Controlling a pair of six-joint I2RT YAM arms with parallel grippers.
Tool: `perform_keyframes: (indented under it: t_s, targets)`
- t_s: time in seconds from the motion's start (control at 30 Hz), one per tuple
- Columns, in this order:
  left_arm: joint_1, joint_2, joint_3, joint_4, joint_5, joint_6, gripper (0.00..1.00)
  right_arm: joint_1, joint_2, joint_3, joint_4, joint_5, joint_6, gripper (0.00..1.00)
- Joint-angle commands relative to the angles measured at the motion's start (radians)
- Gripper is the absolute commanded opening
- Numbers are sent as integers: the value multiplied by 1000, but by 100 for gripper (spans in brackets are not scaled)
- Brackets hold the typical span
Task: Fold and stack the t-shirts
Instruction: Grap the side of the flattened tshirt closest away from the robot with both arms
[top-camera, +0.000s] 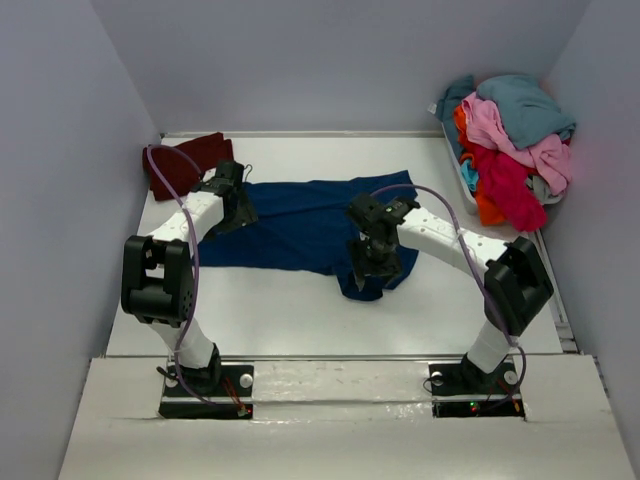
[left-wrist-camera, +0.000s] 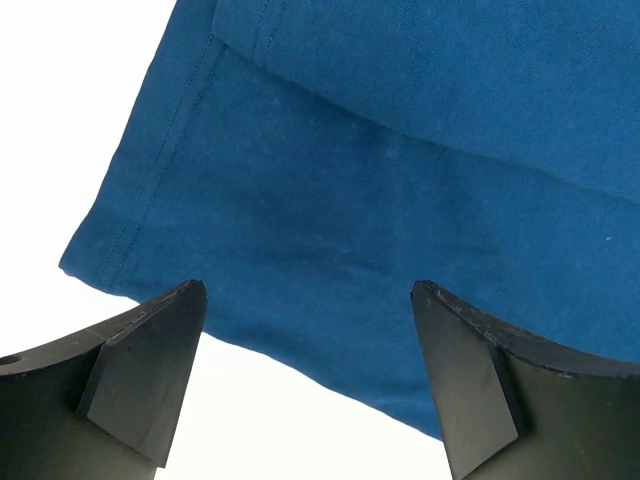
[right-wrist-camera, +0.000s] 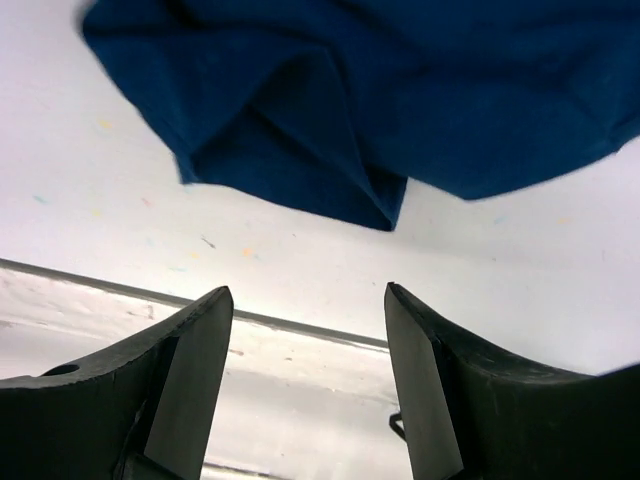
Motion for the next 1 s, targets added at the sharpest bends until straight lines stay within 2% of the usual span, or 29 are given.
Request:
perform_keyframes:
  t_s: [0.0, 0.33, 0.47, 0.53, 0.67, 0.97]
  targets:
    - [6, -24, 5, 8, -13, 10, 96, 17, -44, -103, 54, -24, 45, 67]
    - [15, -56, -15, 10, -16, 18, 96, 27, -50, -258, 152, 14, 86, 64]
    - [24, -67, -26, 11, -17, 18, 96, 27, -39, -287, 185, 57, 106, 60]
    - [24, -70, -28, 11, -17, 16, 96, 27, -26, -290, 195, 84, 120, 55]
    - [24, -70, -26, 10, -19, 16, 96, 27, -9, -287, 221, 95, 142, 52]
    - [24, -53, -12, 8, -19, 19, 96, 37, 48, -189, 205, 156, 149, 51]
